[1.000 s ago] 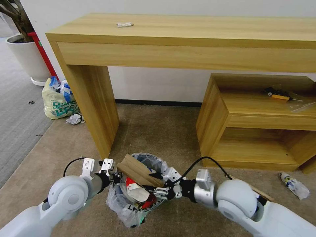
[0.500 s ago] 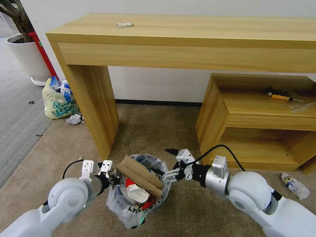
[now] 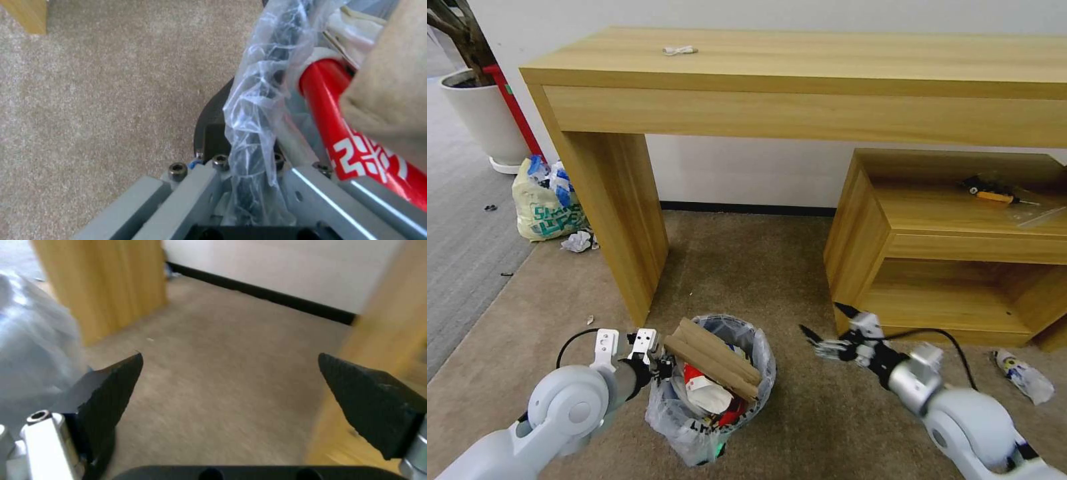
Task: Pick up the trash bin and place the garbage on the floor into it.
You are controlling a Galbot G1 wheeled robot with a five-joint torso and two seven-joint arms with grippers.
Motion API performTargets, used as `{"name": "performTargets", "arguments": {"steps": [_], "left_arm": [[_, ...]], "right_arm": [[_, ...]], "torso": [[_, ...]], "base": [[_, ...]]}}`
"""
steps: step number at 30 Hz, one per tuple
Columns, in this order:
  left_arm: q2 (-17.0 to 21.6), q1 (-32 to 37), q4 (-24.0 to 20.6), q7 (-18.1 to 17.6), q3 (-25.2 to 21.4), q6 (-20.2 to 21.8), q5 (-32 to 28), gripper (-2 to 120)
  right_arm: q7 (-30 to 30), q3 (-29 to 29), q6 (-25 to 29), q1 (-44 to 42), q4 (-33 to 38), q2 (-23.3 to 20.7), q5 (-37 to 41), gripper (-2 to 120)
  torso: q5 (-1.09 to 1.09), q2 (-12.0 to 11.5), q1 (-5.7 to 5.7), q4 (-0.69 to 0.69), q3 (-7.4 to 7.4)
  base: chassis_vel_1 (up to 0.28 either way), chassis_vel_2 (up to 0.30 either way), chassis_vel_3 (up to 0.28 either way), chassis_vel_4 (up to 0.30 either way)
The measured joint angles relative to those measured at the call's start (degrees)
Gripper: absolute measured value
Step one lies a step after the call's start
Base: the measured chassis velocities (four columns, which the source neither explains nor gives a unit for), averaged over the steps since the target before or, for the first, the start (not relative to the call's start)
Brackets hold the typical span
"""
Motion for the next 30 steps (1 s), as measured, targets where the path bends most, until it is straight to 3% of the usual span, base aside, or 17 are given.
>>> {"name": "performTargets", "arguments": {"steps": [5,9,20,30], "left_arm": [[0.10,0.68,-0.20,0.00,0.01,0.01,0.21,0],[-0.01,0.72,-0.45,0.01,0.23,0.00,0.23,0],[0.24,1.35,-1.17,0.00,0.15,0.00,0.29,0],[0.06,1.39,-1.48,-0.06,0.26,0.00,0.00,0]], "right_arm": [[-2.74,8.13,3.70,-6.94,-1.66,4.62,-1.98,100],[-6.25,11.31,5.27,-9.17,-3.90,6.20,-2.39,100],[-6.65,12.22,6.16,-8.85,-6.02,6.87,-2.82,100],[-6.18,12.62,6.98,-9.27,-8.19,4.76,-3.10,100]], "torso": [[-0.01,0.00,0.00,0.00,0.00],[0.00,0.00,0.00,0.00,0.00],[0.00,0.00,0.00,0.02,0.00],[0.02,0.00,0.00,0.01,0.01]], "base": [[0.000,0.000,0.000,0.000],[0.000,0.000,0.000,0.000],[-0.007,-0.011,0.010,0.012],[-0.128,-0.133,0.129,0.122]]}}
